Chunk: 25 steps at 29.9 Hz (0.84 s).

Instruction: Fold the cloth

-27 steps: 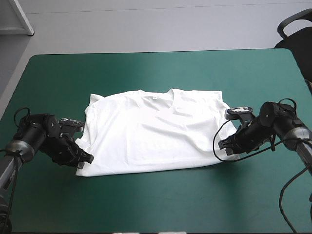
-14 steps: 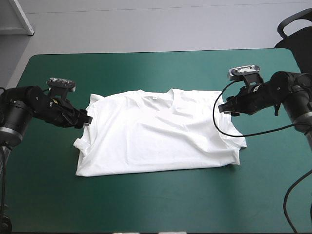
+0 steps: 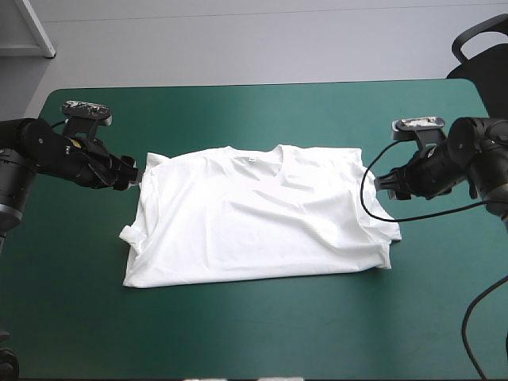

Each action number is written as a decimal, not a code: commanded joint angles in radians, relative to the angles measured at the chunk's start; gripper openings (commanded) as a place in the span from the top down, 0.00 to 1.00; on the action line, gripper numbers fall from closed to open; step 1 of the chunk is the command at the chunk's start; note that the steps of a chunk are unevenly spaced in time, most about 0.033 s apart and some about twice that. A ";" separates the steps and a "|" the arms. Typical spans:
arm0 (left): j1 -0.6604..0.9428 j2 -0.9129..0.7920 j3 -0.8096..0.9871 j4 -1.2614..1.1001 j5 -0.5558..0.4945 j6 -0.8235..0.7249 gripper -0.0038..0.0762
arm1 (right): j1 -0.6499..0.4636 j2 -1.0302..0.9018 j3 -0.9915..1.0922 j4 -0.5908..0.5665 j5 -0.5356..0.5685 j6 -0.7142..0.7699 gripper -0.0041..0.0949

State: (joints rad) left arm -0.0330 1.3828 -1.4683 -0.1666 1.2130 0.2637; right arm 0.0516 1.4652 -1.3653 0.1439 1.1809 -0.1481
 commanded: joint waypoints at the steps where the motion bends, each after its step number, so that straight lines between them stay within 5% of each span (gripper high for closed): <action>1: -0.003 -0.030 -0.028 -0.018 -0.024 -0.011 0.28 | -0.020 -0.034 0.085 0.016 -0.081 -0.017 0.44; 14: -0.003 -0.030 -0.028 -0.020 0.021 -0.011 0.28 | -0.020 0.098 0.256 0.089 -0.288 -0.070 0.48; 21: -0.003 -0.030 -0.028 -0.020 0.029 -0.011 0.28 | -0.020 0.181 0.256 0.087 -0.298 -0.074 0.49; 25: -0.003 -0.030 -0.028 -0.018 0.029 -0.011 0.28 | -0.020 0.204 0.256 0.096 -0.301 -0.078 0.66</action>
State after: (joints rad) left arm -0.0330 1.3828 -1.4683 -0.1666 1.2461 0.2637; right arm 0.0380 1.6756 -1.0965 0.2172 0.8994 -0.2123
